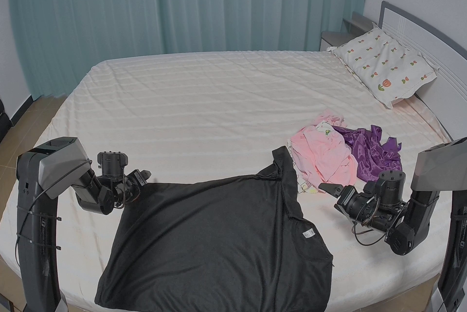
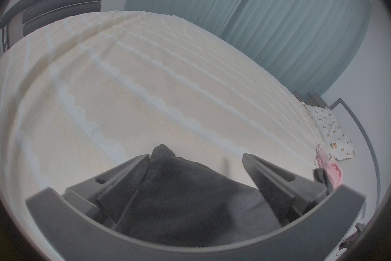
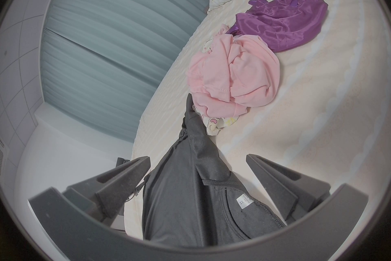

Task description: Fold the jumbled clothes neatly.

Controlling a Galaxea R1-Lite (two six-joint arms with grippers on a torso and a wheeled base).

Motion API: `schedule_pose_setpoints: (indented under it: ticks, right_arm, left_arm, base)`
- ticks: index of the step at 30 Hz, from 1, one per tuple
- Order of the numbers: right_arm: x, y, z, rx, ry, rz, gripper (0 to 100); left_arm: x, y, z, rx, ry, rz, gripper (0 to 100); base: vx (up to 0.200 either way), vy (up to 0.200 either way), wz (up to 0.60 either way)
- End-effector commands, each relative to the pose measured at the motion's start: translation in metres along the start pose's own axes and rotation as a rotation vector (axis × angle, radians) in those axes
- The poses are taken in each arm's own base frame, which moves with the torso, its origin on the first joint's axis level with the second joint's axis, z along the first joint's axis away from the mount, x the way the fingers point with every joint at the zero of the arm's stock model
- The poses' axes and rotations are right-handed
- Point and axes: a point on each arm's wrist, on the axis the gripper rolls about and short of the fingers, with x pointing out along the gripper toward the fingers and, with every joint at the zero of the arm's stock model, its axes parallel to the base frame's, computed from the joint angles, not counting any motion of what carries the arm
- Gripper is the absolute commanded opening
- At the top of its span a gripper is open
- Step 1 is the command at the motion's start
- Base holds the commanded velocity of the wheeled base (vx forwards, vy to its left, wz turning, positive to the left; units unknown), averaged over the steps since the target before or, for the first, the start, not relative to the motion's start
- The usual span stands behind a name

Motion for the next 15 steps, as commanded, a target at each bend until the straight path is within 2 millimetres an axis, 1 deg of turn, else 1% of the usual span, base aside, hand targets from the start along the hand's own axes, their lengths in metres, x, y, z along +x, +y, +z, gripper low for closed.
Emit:
schedule_pose_setpoints:
  ticks: [1,5,10,15]
  right_arm:
    - [0.000,0.000,0.000,0.000,0.000,0.001,100]
    - [0.000,0.000,0.000,-0.002,0.000,0.001,100]
    - [0.000,0.000,0.000,0.000,0.000,0.001,100]
    - [0.001,0.000,0.000,-0.002,-0.001,0.004,100]
  left_arm:
    - [0.012,0.008,-0.009,0.002,0.019,0.018,0]
    - [0.013,0.012,0.000,0.002,-0.002,0.024,0]
    - [0.013,0.018,0.005,-0.008,-0.005,0.042,0]
    - [0.013,0.022,0.024,-0.026,-0.061,0.052,0]
  base:
    - [0.000,0.000,0.00]
    - [0.000,0.000,0.00]
    - [0.000,0.000,0.00]
    - [0.000,0.000,0.00]
